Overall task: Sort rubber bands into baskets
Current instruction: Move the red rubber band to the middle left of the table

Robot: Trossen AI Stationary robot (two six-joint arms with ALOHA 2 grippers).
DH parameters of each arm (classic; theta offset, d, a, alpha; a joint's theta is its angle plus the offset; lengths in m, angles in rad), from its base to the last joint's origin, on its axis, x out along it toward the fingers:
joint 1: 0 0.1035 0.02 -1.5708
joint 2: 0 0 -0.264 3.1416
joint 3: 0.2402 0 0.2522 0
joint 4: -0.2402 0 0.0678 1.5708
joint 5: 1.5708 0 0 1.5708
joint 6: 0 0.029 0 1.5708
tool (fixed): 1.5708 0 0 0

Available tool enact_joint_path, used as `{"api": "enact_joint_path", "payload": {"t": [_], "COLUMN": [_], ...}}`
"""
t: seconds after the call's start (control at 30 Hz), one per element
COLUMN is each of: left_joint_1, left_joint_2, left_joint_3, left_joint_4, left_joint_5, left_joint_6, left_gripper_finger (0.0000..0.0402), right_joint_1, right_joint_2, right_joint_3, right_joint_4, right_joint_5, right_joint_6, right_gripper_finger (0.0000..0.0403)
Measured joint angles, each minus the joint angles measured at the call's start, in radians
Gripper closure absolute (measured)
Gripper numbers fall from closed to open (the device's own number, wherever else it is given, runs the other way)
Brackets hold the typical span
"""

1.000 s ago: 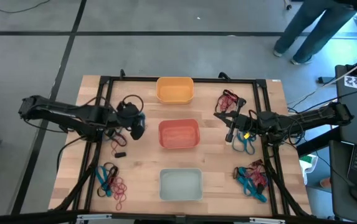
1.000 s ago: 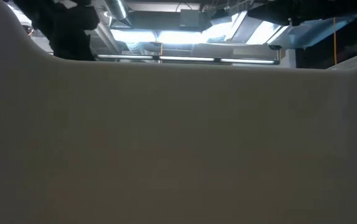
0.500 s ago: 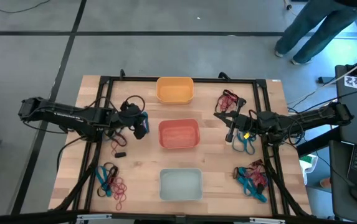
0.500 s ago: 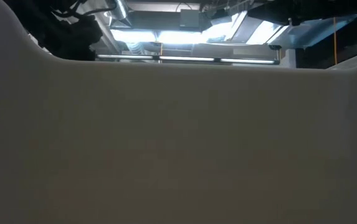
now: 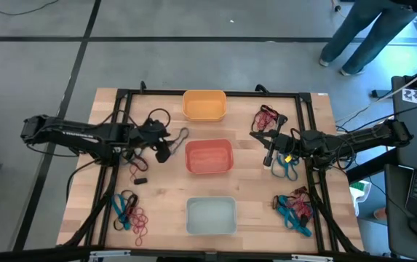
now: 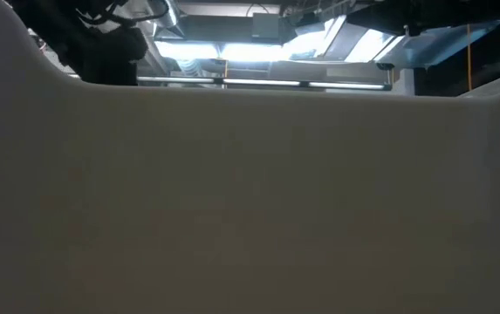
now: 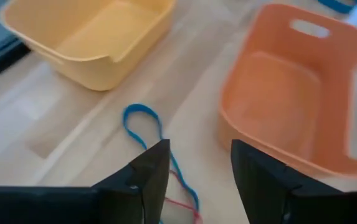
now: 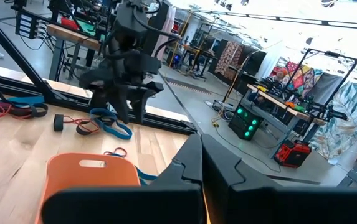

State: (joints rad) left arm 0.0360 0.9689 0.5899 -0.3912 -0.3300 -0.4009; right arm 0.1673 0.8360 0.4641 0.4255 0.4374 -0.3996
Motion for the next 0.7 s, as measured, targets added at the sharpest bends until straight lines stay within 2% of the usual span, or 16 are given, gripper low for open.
{"api": "enact_joint_path", "payload": {"t": [0.1,0.3,0.7], "left_joint_1": [-0.024,-0.088,-0.163], "left_joint_2": [0.000,0.031,0.248], "left_joint_3": [0.006,0.006,0.006], "left_joint_4": [-0.024,-0.111,-0.124], "left_joint_5": [0.044,0.050,0.044], "left_joint_6": [0.008,0.015,0.022], "left_gripper_finger": [0.0236,0.0249,0.0266], "right_joint_1": [0.000,0.000,0.000], "right_joint_2": [0.000,0.000,0.000], "right_joint_3": [0.000,0.000,0.000], "right_joint_4": [0.000,0.000,0.000], "right_joint_5": [0.000,0.000,0.000], "right_joint_6": [0.000,0.000,0.000], "right_gripper_finger": [0.0402,0.0402,0.0402]}}
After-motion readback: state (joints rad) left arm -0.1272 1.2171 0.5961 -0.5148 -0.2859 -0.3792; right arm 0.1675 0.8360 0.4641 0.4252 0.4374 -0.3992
